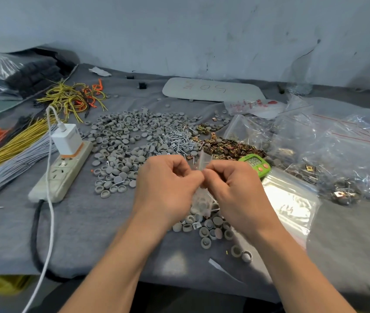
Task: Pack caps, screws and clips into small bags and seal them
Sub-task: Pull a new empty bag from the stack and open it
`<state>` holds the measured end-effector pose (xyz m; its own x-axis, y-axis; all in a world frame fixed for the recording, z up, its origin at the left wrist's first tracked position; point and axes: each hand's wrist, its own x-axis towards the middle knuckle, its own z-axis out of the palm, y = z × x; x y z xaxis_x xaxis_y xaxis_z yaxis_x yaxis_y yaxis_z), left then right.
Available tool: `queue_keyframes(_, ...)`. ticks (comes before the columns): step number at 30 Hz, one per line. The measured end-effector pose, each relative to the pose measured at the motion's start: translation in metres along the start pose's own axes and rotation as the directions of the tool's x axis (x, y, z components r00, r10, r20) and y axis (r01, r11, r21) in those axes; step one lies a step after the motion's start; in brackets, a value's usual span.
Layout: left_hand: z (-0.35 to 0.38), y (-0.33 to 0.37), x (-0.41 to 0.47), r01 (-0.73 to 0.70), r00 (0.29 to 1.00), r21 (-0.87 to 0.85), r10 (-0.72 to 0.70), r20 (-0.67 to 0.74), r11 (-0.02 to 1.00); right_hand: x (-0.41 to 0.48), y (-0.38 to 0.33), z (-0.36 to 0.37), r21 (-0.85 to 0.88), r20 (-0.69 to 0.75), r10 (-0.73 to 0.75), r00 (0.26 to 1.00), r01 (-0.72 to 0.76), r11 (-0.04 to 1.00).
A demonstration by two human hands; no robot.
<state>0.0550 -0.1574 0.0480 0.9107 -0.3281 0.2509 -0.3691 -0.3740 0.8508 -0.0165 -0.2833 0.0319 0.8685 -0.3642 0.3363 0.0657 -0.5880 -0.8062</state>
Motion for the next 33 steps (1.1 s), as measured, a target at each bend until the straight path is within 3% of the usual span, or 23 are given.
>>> queue_keyframes(3, -0.008, -0.002, 0.001, -0.061, 0.954, 0.329, 0.152, -0.259, 0.942, -0.001, 0.0, -0.001, -0.119, -0.083, -0.037, 0.996, 0.027, 0.993)
queue_keyframes(6, -0.015, 0.001, 0.0, -0.131, 0.833, 0.451, 0.345, -0.433, 0.883, -0.001, 0.0, 0.001, -0.162, -0.182, -0.082, 0.98, 0.052, 0.985)
queue_keyframes(8, -0.011, 0.003, -0.004, -0.181, 0.823, 0.491, 0.404, -0.399, 0.852, 0.0, 0.0, 0.003, -0.154, -0.225, -0.089, 0.97, 0.055, 0.987)
queue_keyframes(11, -0.006, 0.005, -0.007, -0.151, 0.936, 0.506, 0.288, -0.203, 0.849, 0.001, -0.003, 0.003, -0.092, -0.205, -0.086, 0.975, 0.068, 0.993)
queue_keyframes(13, -0.01, 0.005, -0.005, -0.089, 0.948, 0.496, 0.227, -0.225, 0.864, 0.002, -0.005, 0.003, -0.063, -0.235, -0.058, 0.97, 0.045, 0.997)
queue_keyframes(15, -0.017, 0.006, -0.002, -0.027, 0.922, 0.438, 0.191, -0.337, 0.899, 0.003, -0.005, 0.005, -0.159, -0.293, 0.028, 0.956, -0.077, 0.984)
queue_keyframes(18, -0.013, 0.006, -0.005, -0.065, 0.94, 0.409, 0.193, -0.281, 0.91, 0.004, -0.008, 0.016, -0.392, -0.381, 0.14, 0.914, -0.297, 0.871)
queue_keyframes(20, -0.006, 0.005, -0.01, -0.126, 0.953, 0.415, 0.227, -0.202, 0.901, 0.005, -0.007, 0.024, -0.291, -0.384, 0.104, 0.917, -0.227, 0.929)
queue_keyframes(22, -0.003, 0.005, -0.011, -0.183, 0.952, 0.398, 0.264, -0.158, 0.899, 0.006, -0.005, 0.028, -0.086, -0.363, 0.052, 0.93, -0.089, 0.992)
queue_keyframes(25, -0.004, 0.002, -0.008, -0.244, 0.946, 0.381, 0.305, -0.107, 0.892, 0.012, -0.002, 0.029, 0.224, -0.194, 0.121, 0.973, -0.076, 0.972)
queue_keyframes(27, -0.004, 0.0, -0.01, -0.306, 0.935, 0.375, 0.35, -0.053, 0.875, 0.015, -0.002, 0.029, 0.402, -0.017, 0.211, 0.977, -0.187, 0.896)
queue_keyframes(29, -0.002, -0.002, -0.013, -0.38, 0.911, 0.375, 0.413, -0.007, 0.845, 0.017, -0.003, 0.029, 0.585, 0.165, 0.317, 0.934, -0.352, 0.731)
queue_keyframes(33, 0.005, -0.005, -0.017, -0.478, 0.845, 0.471, 0.535, 0.015, 0.742, 0.02, -0.003, 0.024, 0.876, 0.368, 0.31, 0.876, -0.439, 0.199)
